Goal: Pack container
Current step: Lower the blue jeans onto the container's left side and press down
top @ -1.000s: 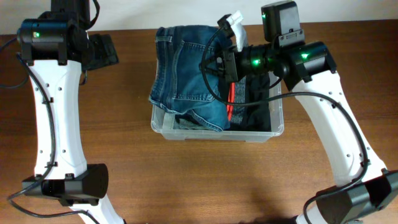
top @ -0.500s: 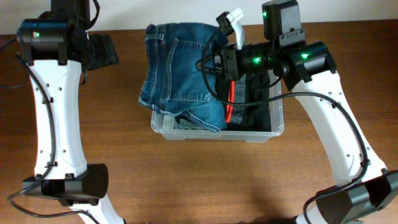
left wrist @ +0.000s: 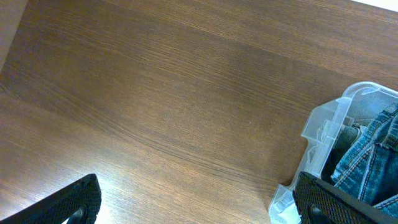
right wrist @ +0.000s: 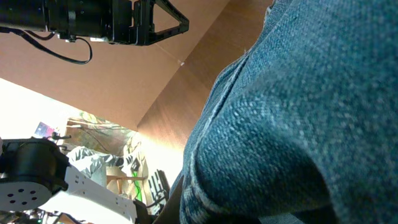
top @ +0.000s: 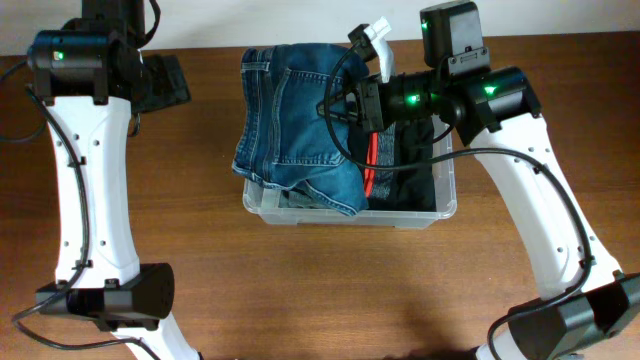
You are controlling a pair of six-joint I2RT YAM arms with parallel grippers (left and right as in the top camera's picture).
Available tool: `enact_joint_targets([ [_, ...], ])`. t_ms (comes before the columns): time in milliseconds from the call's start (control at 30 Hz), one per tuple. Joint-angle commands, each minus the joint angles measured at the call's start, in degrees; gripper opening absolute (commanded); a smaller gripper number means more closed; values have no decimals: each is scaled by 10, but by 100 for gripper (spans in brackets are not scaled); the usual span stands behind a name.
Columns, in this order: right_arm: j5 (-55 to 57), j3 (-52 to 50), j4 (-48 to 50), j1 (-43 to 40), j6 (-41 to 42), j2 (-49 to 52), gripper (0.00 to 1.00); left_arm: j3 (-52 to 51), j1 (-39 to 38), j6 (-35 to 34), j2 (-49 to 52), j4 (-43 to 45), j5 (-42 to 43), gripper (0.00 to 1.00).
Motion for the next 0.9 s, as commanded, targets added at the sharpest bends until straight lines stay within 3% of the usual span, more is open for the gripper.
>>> enact_joint_targets([
  [0, -35, 13, 17, 8, -14, -14, 4, 0, 0, 1, -2, -1, -6, 99],
  [867, 10, -1, 20, 21, -14, 30, 4, 0, 0, 1, -2, -1, -6, 100],
])
